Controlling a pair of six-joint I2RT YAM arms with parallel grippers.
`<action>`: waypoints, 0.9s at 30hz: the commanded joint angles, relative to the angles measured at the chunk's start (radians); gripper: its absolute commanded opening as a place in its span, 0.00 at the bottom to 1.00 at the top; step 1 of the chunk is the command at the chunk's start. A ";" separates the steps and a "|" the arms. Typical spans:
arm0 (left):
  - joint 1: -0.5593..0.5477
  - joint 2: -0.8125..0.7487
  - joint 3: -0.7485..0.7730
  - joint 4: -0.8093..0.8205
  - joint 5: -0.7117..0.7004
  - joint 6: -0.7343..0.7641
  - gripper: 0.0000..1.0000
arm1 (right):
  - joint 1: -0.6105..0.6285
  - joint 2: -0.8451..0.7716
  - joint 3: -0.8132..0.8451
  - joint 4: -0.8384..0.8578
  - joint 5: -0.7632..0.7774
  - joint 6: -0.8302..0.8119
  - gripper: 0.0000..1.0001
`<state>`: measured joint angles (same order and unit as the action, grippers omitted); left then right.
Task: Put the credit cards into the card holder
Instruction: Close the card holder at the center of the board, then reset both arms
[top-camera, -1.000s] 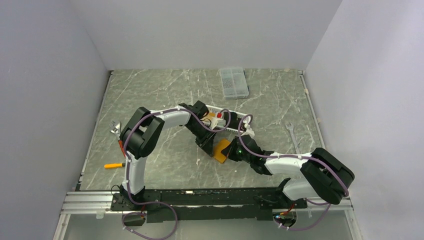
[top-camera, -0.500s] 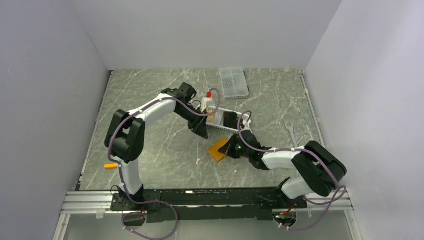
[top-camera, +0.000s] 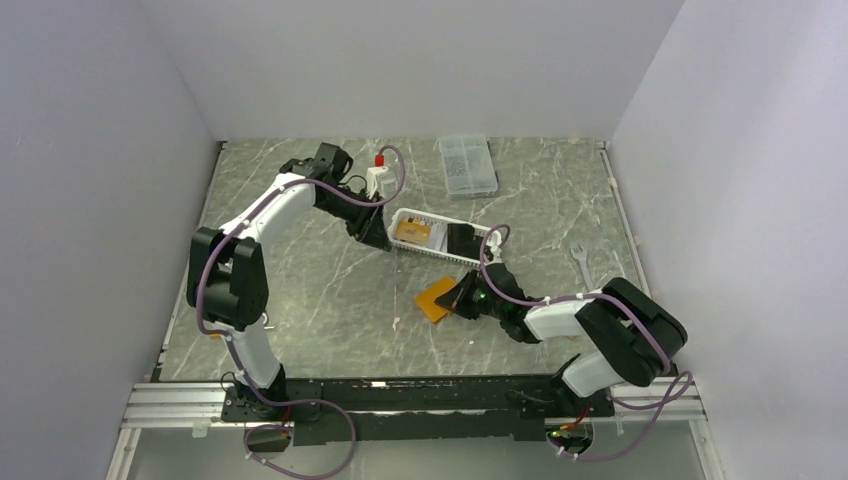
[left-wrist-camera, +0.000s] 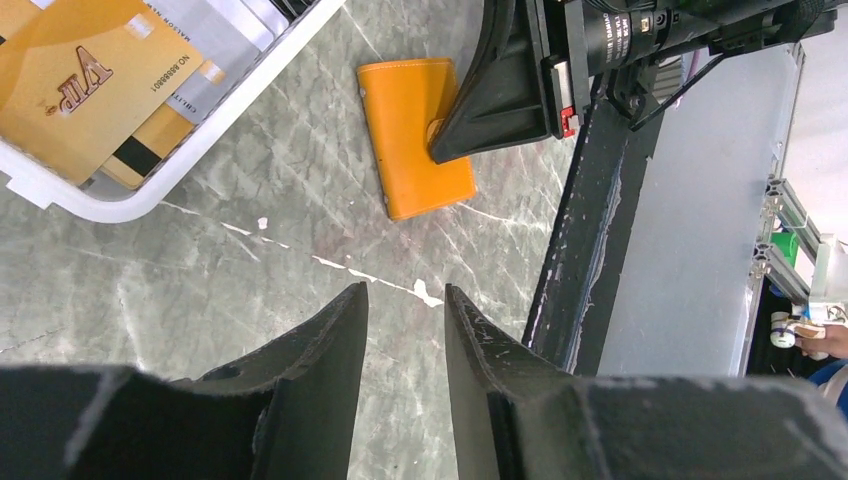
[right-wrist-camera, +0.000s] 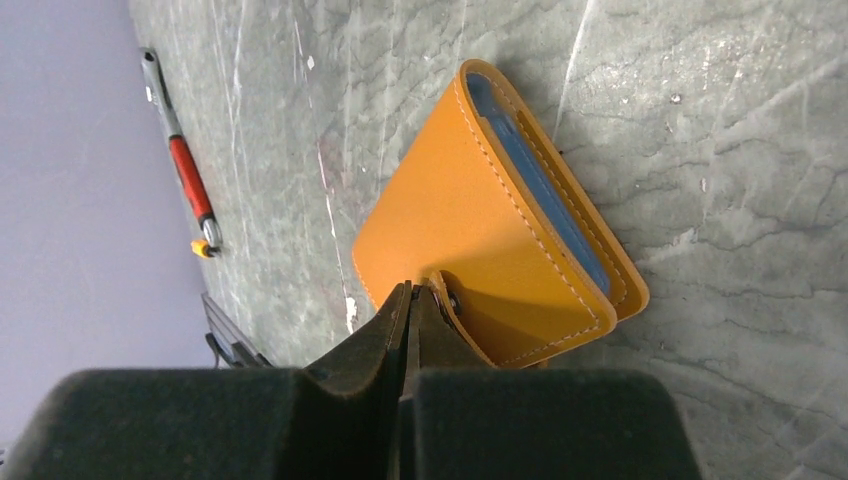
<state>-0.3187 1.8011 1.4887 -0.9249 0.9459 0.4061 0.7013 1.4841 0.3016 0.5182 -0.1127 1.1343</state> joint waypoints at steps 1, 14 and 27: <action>0.005 -0.048 0.008 -0.019 0.004 0.026 0.40 | 0.026 0.159 -0.121 -0.419 0.061 -0.001 0.00; 0.049 -0.112 0.025 -0.097 -0.019 0.049 0.61 | 0.043 0.030 -0.081 -0.502 0.107 -0.026 0.15; 0.177 -0.216 0.075 -0.117 -0.089 0.008 0.61 | 0.032 -0.211 0.589 -0.766 0.034 -0.541 0.87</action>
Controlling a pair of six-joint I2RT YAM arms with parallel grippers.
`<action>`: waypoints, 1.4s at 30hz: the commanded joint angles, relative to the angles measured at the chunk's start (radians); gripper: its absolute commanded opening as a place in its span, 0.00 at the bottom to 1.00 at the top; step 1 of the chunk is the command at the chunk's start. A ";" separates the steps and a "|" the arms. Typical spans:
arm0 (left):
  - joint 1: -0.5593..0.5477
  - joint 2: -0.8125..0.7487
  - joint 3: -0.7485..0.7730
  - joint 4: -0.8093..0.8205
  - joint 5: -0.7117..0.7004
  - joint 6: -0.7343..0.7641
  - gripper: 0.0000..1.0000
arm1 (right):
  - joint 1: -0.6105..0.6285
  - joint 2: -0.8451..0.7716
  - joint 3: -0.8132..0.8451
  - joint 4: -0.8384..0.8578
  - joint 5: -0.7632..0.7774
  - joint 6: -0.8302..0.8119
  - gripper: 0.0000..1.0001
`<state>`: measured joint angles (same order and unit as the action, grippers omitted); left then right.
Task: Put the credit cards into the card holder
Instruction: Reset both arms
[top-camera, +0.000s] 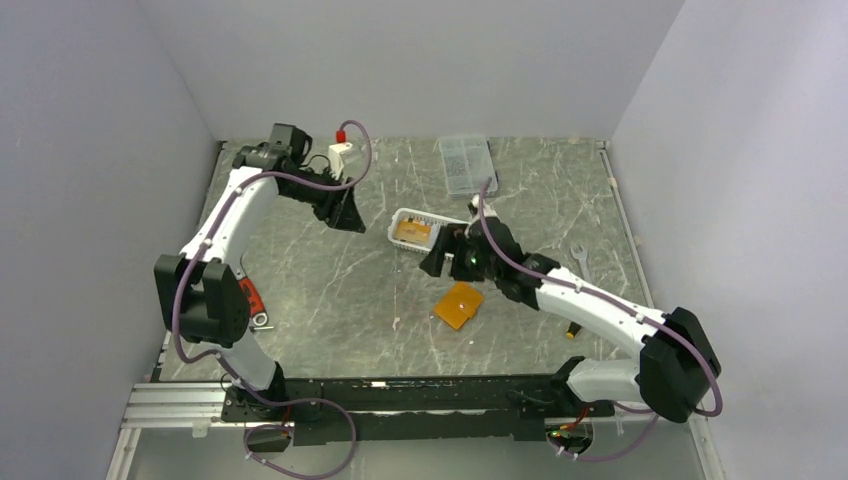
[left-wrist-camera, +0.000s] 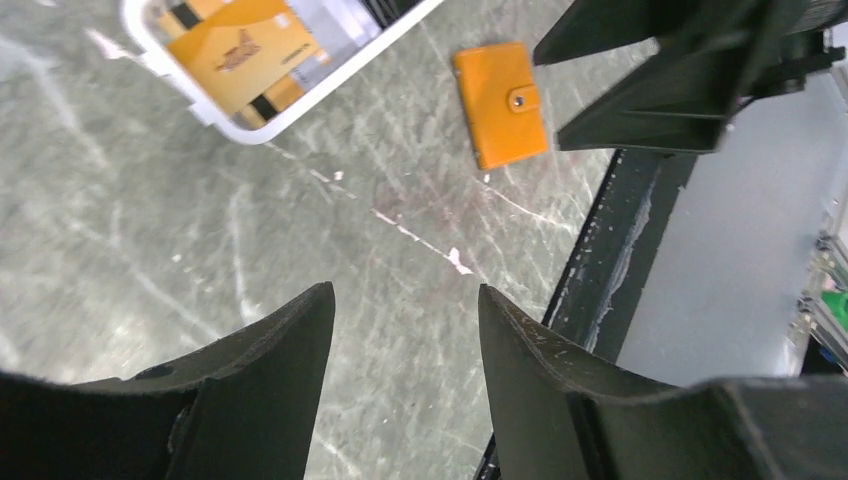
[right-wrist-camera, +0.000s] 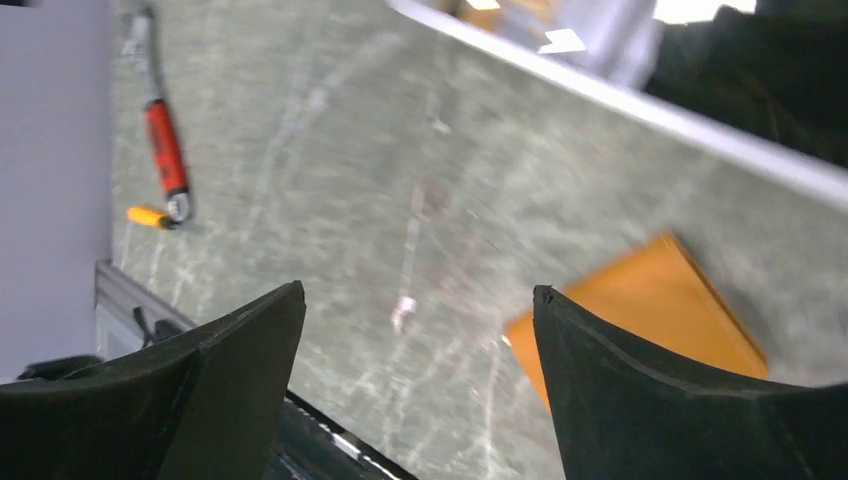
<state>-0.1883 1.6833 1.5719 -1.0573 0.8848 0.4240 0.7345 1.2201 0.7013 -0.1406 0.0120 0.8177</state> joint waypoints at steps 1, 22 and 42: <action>0.058 -0.116 -0.020 0.023 -0.032 -0.013 0.61 | -0.002 0.068 0.220 -0.121 -0.113 -0.245 0.89; 0.462 -0.284 -0.545 0.684 -0.174 -0.125 0.99 | -0.443 0.053 -0.029 0.144 0.700 -0.464 1.00; 0.502 -0.227 -0.946 1.433 -0.304 -0.289 0.99 | -0.663 0.112 -0.410 1.019 0.631 -0.626 0.99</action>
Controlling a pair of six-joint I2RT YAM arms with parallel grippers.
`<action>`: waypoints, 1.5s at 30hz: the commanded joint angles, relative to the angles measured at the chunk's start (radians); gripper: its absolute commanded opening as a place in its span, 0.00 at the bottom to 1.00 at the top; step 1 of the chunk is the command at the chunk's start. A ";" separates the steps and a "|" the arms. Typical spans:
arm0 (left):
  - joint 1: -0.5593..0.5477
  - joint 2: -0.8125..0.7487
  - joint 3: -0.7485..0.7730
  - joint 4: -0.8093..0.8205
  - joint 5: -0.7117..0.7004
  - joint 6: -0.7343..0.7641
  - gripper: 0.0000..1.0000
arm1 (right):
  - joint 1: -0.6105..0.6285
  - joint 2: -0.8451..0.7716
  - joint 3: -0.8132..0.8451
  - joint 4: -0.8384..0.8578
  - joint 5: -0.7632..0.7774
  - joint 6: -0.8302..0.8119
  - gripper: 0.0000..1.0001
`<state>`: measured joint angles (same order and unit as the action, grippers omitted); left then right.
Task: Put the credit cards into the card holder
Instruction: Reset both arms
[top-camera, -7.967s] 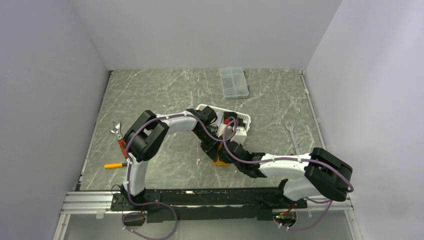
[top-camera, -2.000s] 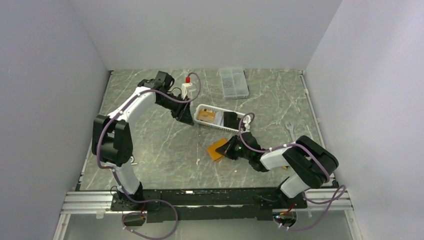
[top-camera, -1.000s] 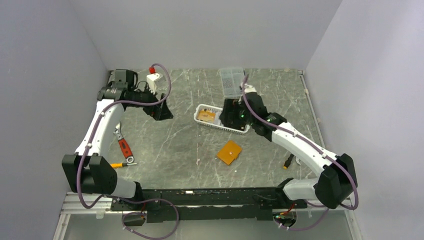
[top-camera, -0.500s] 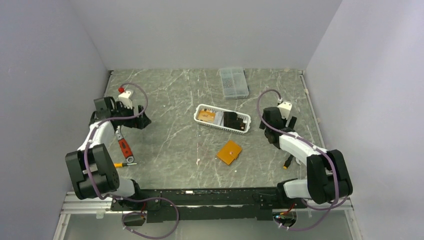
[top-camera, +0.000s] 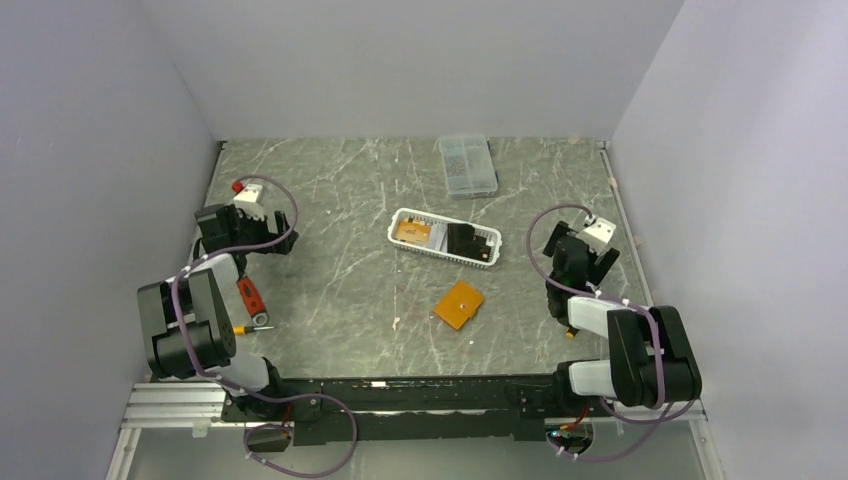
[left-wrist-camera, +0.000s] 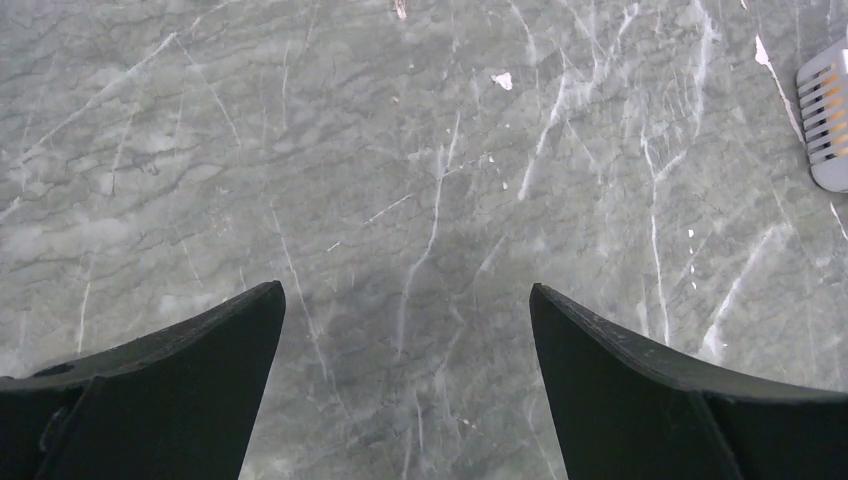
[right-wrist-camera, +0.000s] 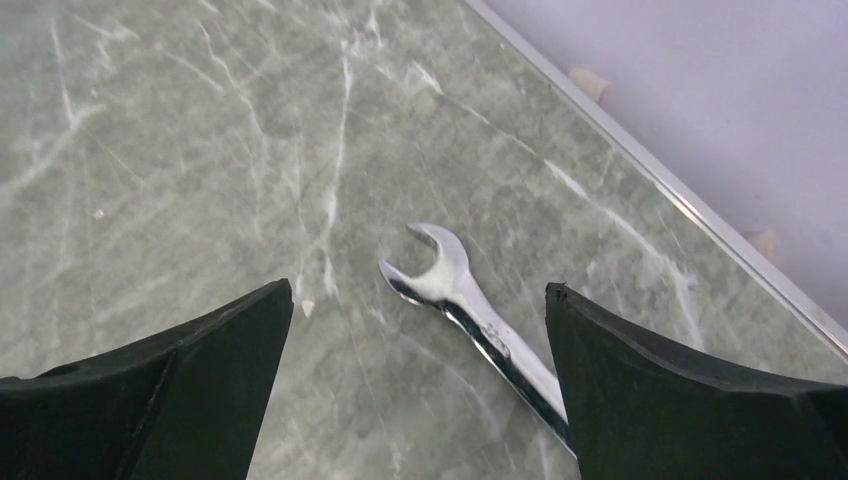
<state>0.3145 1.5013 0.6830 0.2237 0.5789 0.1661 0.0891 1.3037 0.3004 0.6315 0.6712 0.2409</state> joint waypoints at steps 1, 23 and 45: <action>-0.005 -0.058 -0.073 0.175 0.001 -0.038 0.99 | -0.026 0.041 -0.012 0.266 -0.034 -0.045 0.99; -0.150 -0.171 -0.323 0.575 -0.146 -0.034 0.99 | -0.066 0.063 -0.099 0.451 -0.184 -0.079 1.00; -0.120 -0.137 -0.625 1.185 -0.151 -0.097 0.99 | -0.049 0.189 -0.321 0.981 -0.350 -0.186 1.00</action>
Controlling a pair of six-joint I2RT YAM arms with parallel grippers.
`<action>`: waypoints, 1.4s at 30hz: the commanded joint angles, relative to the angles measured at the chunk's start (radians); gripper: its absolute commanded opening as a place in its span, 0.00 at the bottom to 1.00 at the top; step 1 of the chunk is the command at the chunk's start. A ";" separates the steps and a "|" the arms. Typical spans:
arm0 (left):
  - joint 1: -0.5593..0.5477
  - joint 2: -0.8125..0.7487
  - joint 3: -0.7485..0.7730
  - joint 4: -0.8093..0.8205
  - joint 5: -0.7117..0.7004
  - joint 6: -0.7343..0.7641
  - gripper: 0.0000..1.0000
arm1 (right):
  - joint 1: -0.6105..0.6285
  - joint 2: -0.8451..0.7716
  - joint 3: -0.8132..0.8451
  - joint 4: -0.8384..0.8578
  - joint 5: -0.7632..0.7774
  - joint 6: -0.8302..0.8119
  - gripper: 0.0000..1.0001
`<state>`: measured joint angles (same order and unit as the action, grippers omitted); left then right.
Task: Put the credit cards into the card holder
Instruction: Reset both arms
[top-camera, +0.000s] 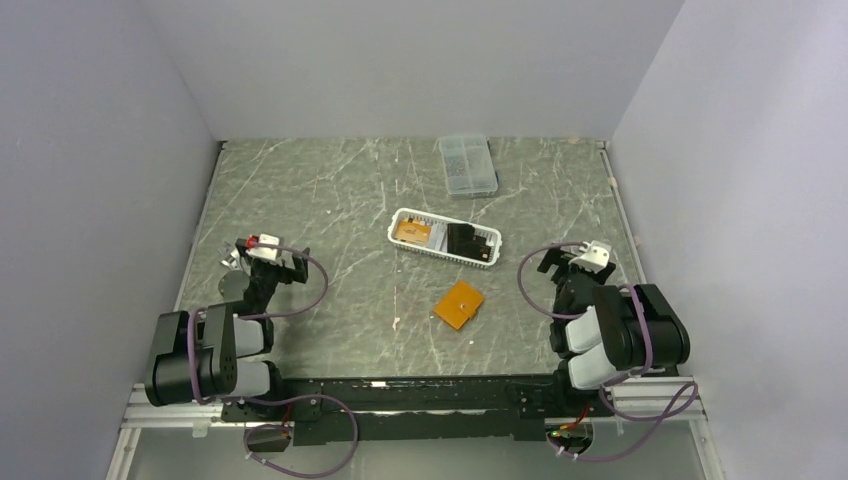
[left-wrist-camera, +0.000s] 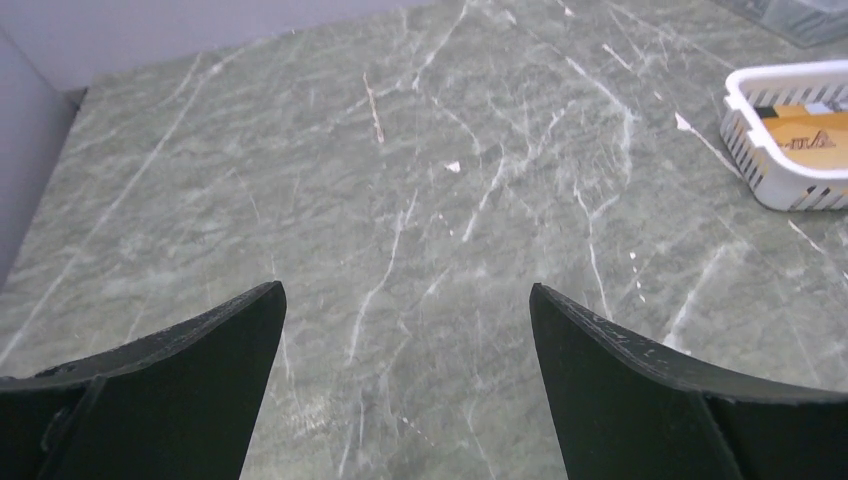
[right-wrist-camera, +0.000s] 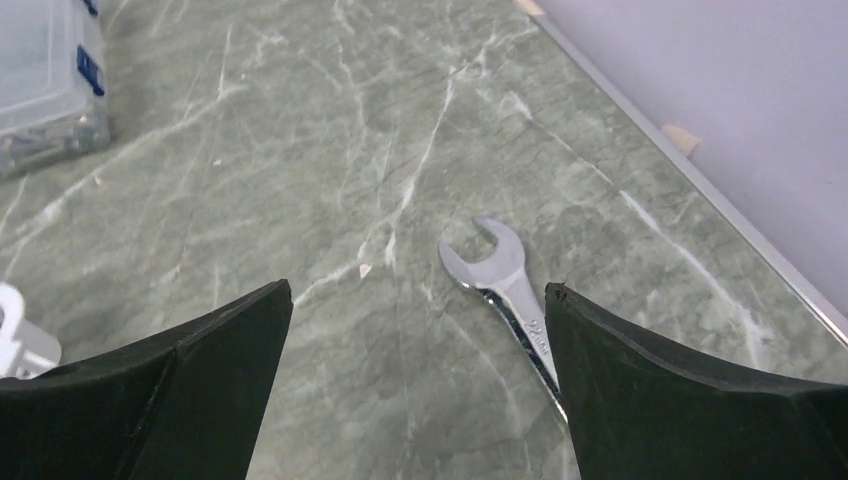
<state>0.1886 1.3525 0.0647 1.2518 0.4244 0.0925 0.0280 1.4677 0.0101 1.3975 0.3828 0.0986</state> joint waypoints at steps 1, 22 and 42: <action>0.005 0.020 -0.008 0.176 0.004 -0.029 0.99 | 0.012 0.007 -0.022 0.172 -0.055 -0.028 1.00; -0.076 -0.015 0.043 0.013 -0.273 -0.029 0.99 | 0.009 0.004 0.208 -0.238 0.016 -0.010 1.00; -0.130 -0.008 0.174 -0.228 -0.399 -0.016 0.99 | 0.009 0.006 0.228 -0.277 0.025 -0.004 1.00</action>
<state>0.0601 1.3563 0.2359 1.0031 0.0391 0.0853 0.0383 1.4799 0.2272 1.0889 0.3923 0.0864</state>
